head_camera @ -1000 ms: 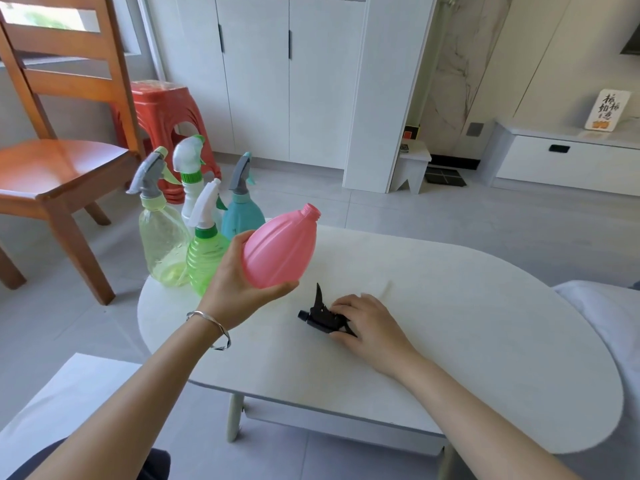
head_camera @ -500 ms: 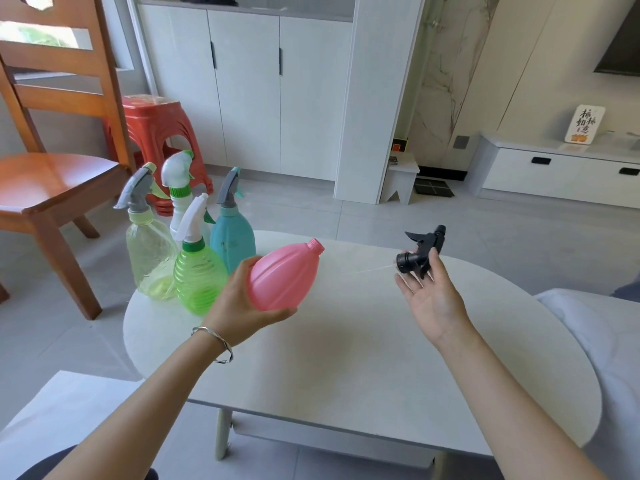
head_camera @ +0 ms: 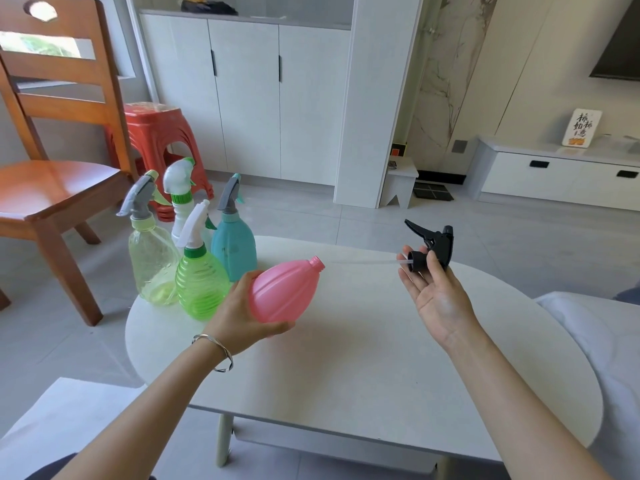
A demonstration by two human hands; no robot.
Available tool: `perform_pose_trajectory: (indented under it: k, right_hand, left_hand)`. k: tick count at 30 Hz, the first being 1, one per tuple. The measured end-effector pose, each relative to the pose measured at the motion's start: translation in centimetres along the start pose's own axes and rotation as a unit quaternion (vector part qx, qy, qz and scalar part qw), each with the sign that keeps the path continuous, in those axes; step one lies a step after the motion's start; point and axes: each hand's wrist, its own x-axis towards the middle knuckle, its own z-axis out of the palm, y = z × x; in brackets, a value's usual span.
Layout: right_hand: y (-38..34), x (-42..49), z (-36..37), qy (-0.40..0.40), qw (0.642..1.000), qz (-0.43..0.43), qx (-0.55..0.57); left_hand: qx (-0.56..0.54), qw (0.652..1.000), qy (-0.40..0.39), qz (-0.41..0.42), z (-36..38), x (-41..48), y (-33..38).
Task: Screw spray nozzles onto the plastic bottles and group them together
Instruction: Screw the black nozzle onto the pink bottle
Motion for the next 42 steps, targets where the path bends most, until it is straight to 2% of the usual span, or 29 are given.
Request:
perform_pose_trajectory:
  k: [8,16,24,27,29,32,34,36,38,42]
  right_hand:
    - [0.9,0.0,0.8,0.001,1.000,0.009,-0.027]
    - [2.8,-1.3,2.9,-0.092,0.977,0.061,-0.183]
    - [2.8,-1.1,3.5,-0.136,0.951,0.031,-0.274]
    - [2.3,-1.0,3.5,-0.151,0.947,0.012,-0.282]
    - [1.8,-0.9,3.4,-0.148,0.950,0.000,-0.275]
    - [1.7,-0.9,3.5,-0.158,0.953,-0.014,-0.259]
    - [2.2,-1.2,3.7,-0.173,0.952,-0.018,-0.252]
    - [2.7,-1.5,3.8,-0.177,0.950,-0.020,-0.256]
    - [3.0,-1.5,3.7,-0.156,0.952,-0.023,-0.261]
    - [3.4,-1.0,3.4,-0.092,0.970,-0.005,-0.226]
  left_hand:
    - [-0.016,0.999,-0.017,0.048,0.1,-0.3,0.5]
    - [-0.054,0.992,-0.086,0.080,0.7,-0.8,1.4]
    - [-0.074,0.991,-0.092,0.065,0.5,-0.6,1.5]
    - [-0.134,0.984,-0.115,0.031,0.2,-0.6,1.6]
    - [-0.248,0.963,-0.102,-0.021,0.0,-0.5,1.8]
    - [-0.398,0.903,-0.108,-0.122,0.3,-0.2,1.9]
    - [-0.452,0.861,-0.128,-0.194,0.2,-0.1,1.8]
    - [-0.456,0.850,-0.139,-0.225,0.2,-0.1,1.6]
    - [-0.448,0.862,-0.134,-0.198,0.3,0.0,1.7]
    - [-0.437,0.884,-0.145,-0.086,0.1,0.1,2.2]
